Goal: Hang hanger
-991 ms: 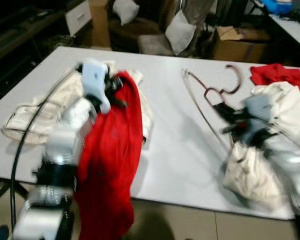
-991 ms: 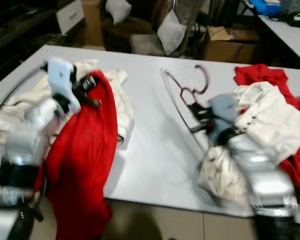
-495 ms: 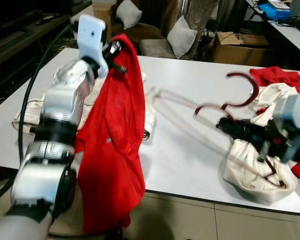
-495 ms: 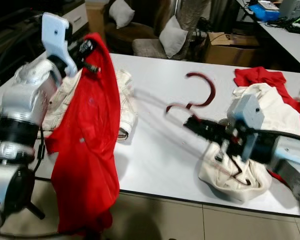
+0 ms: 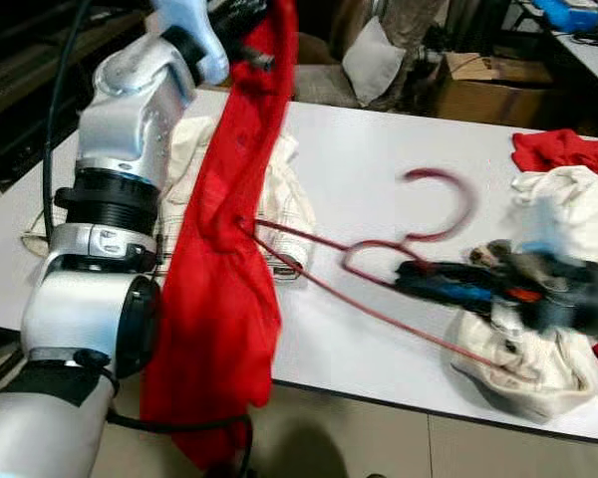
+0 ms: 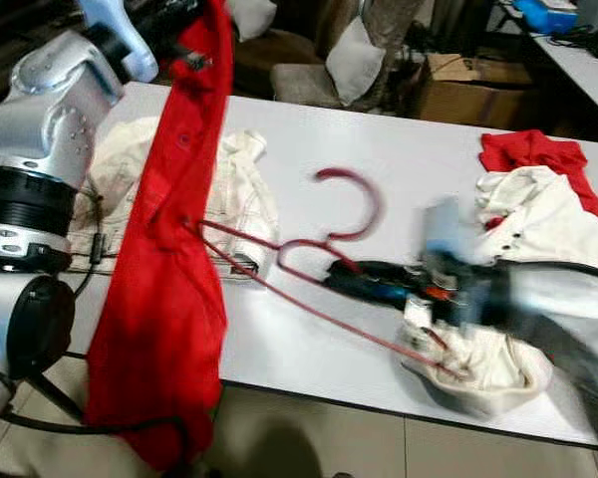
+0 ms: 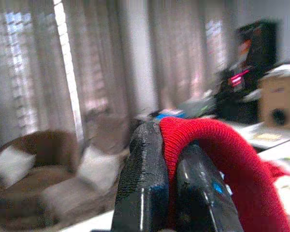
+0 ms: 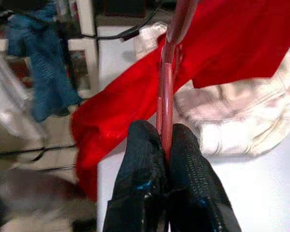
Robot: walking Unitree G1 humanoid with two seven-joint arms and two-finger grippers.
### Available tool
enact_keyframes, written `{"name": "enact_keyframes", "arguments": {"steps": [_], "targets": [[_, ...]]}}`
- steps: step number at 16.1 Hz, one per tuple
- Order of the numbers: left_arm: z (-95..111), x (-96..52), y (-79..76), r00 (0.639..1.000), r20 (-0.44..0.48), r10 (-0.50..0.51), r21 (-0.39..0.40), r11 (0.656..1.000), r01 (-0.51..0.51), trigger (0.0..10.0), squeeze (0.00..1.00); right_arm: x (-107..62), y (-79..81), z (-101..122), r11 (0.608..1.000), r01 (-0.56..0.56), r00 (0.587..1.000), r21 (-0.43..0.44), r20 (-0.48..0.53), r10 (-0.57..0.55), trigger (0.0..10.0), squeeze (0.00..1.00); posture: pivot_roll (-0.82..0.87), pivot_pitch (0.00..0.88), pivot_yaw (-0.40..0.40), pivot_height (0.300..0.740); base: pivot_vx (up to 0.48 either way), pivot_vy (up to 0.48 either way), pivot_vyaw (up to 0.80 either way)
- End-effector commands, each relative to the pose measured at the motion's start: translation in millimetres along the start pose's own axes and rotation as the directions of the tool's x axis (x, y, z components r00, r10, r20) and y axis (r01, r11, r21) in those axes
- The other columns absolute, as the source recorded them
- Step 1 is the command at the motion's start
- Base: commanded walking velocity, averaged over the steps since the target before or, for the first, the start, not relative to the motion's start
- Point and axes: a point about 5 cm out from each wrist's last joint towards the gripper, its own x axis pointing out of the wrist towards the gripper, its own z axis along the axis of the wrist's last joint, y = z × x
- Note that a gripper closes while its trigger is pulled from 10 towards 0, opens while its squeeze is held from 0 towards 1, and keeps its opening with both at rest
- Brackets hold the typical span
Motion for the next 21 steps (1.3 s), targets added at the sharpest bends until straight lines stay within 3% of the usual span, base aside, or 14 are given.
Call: {"name": "enact_keyframes", "arguments": {"steps": [1,3,5,7,8,9,10,11,13,15,16,18,20,21], "targets": [[36,5.6,-4.9,0.991,0.117,-0.058,0.013,0.998,0.057,10.0,0.00,8.7,-9.5,-4,1.000,0.025,1.000,-0.015,-0.019,-0.025,10.0,0.00,-0.04,0.000,-0.017,0.740,0.000,0.000,0.00],[54,5.2,-6.8,0.980,0.176,-0.091,-0.001,0.996,0.093,10.0,0.00,25.3,-27.3,-6,0.998,0.058,0.998,-0.035,-0.025,-0.058,10.0,0.00,-0.04,0.000,-0.017,0.740,0.000,0.000,0.00],[77,2.4,-9.0,0.962,0.245,-0.124,-0.013,0.991,0.131,10.0,0.00,46.0,-65.0,14,0.977,0.187,0.981,-0.100,0.069,-0.180,10.0,0.00,-0.03,0.000,-0.025,0.740,0.000,0.000,0.00],[97,-0.8,-11.9,0.941,0.304,-0.147,-0.011,0.988,0.157,10.0,0.00,67.0,-108.7,54,0.925,0.344,0.933,-0.162,0.171,-0.317,10.0,0.00,0.00,0.000,-0.043,0.740,0.000,0.000,0.00],[102,-1.9,-12.2,0.934,0.324,-0.148,-0.015,0.987,0.162,10.0,0.00,70.6,-120.6,71,0.901,0.398,0.908,-0.175,0.213,-0.360,10.0,0.00,0.00,0.000,-0.043,0.740,0.000,0.000,0.00],[109,-3.6,-12.3,0.924,0.353,-0.149,-0.017,0.986,0.166,10.0,0.00,63.8,-140.4,108,0.827,0.549,0.803,-0.126,0.353,-0.479,10.0,0.00,0.00,0.000,-0.049,0.740,0.000,0.000,0.00],[113,-5.7,-11.7,0.916,0.377,-0.141,-0.017,0.987,0.159,10.0,0.00,49.5,-154.9,144,0.746,0.666,0.645,0.005,0.499,-0.579,10.0,0.00,0.01,0.000,-0.062,0.740,0.000,0.000,0.00],[114,-7.3,-9.4,0.913,0.392,-0.114,-0.019,0.991,0.133,10.0,0.00,35.1,-161.6,162,0.698,0.707,0.531,0.113,0.567,-0.630,10.0,0.00,0.02,0.000,-0.069,0.740,0.000,0.000,0.00],[113,-10.4,-4.6,0.920,0.386,-0.064,-0.031,0.996,0.082,10.0,0.00,24.0,-166.1,171,0.659,0.739,0.470,0.141,0.593,-0.654,10.0,0.00,0.03,0.000,-0.083,0.740,0.000,0.000,0.00],[82,-14.1,12.7,0.977,0.209,0.050,0.019,0.998,-0.056,10.0,0.00,34.6,-165.4,140,0.736,0.676,0.659,-0.035,0.475,-0.583,10.0,0.00,0.03,0.000,-0.081,0.740,0.000,0.000,0.00],[75,-14.5,14.3,0.982,0.179,0.063,0.030,0.997,-0.070,10.0,0.00,34.7,-165.3,131,0.746,0.664,0.684,-0.053,0.445,-0.577,10.0,0.00,0.03,0.000,-0.074,0.740,0.000,0.000,0.00],[29,-17.9,19.4,0.995,0.004,0.101,0.106,0.989,-0.101,10.0,0.00,25.9,-160.1,82,0.801,0.585,0.795,-0.128,0.287,-0.535,10.0,0.00,0.00,0.000,-0.042,0.740,0.000,0.000,0.00],[6,-20.7,18.8,0.991,-0.074,0.108,0.115,0.988,-0.099,10.0,0.00,15.2,-150.4,63,0.833,0.534,0.837,-0.146,0.235,-0.495,10.0,0.00,-0.01,0.000,-0.027,0.740,0.000,0.000,0.00],[-16,-23.5,16.7,0.984,-0.142,0.111,0.131,0.987,-0.093,10.0,0.00,2.7,-136.0,52,0.860,0.484,0.869,-0.165,0.205,-0.450,10.0,0.00,-0.02,0.000,-0.008,0.740,0.000,0.000,0.00]]}}
